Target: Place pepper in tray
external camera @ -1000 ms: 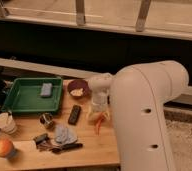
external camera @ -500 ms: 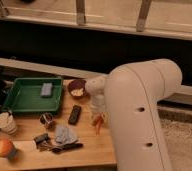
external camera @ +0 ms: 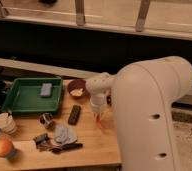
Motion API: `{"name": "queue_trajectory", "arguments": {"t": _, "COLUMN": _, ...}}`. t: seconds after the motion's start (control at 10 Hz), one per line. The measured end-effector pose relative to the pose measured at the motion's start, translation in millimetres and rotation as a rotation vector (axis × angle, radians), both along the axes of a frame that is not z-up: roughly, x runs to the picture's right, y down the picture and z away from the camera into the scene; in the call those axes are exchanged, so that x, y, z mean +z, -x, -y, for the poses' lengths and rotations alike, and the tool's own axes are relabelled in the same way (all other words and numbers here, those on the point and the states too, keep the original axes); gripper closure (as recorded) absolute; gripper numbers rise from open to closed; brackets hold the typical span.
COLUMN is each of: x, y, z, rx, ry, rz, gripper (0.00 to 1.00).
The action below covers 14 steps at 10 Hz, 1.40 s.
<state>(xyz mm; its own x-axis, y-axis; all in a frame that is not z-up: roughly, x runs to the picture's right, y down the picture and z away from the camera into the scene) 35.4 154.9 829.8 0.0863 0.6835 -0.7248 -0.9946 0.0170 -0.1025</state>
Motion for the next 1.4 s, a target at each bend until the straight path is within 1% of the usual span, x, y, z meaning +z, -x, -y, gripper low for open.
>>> {"name": "queue_trajectory", "arguments": {"t": 0.1, "x": -9.6, "y": -2, "z": 12, "rx": 0.014, "ry": -0.024, "rz": 0.019, "gripper": 1.00}}
{"name": "queue_trajectory", "arguments": {"t": 0.3, "x": -45.6, "y": -3, "z": 53, "rx": 0.043, "ry": -0.109, "rz": 0.087, "gripper": 1.00}}
{"name": "queue_trajectory", "arguments": {"t": 0.4, "x": -59.8, "y": -1, "z": 67, "rx": 0.048, "ry": -0.141, "rz": 0.118, "gripper": 1.00}}
{"name": "queue_trajectory", "arguments": {"t": 0.5, "x": -82.3, "y": 7, "z": 87, "rx": 0.055, "ry": -0.183, "rz": 0.175, "gripper": 1.00}}
{"name": "queue_trajectory", "arguments": {"t": 0.6, "x": -98.5, "y": 12, "z": 99, "rx": 0.060, "ry": -0.209, "rz": 0.215, "gripper": 1.00}}
{"name": "queue_trajectory", "arguments": {"t": 0.7, "x": -105.1, "y": 13, "z": 104, "rx": 0.061, "ry": -0.221, "rz": 0.229, "gripper": 1.00}}
{"name": "queue_trajectory", "arguments": {"t": 0.8, "x": -106.4, "y": 15, "z": 104, "rx": 0.060, "ry": -0.222, "rz": 0.235, "gripper": 1.00}}
{"name": "queue_trajectory", "arguments": {"t": 1.2, "x": -106.3, "y": 15, "z": 105, "rx": 0.060, "ry": -0.225, "rz": 0.235, "gripper": 1.00}}
{"name": "queue_trajectory", "arguments": {"t": 1.3, "x": -105.8, "y": 18, "z": 106, "rx": 0.057, "ry": -0.231, "rz": 0.242, "gripper": 1.00}}
{"name": "queue_trajectory", "arguments": {"t": 1.4, "x": -106.4, "y": 24, "z": 108, "rx": 0.050, "ry": -0.249, "rz": 0.263, "gripper": 1.00}}
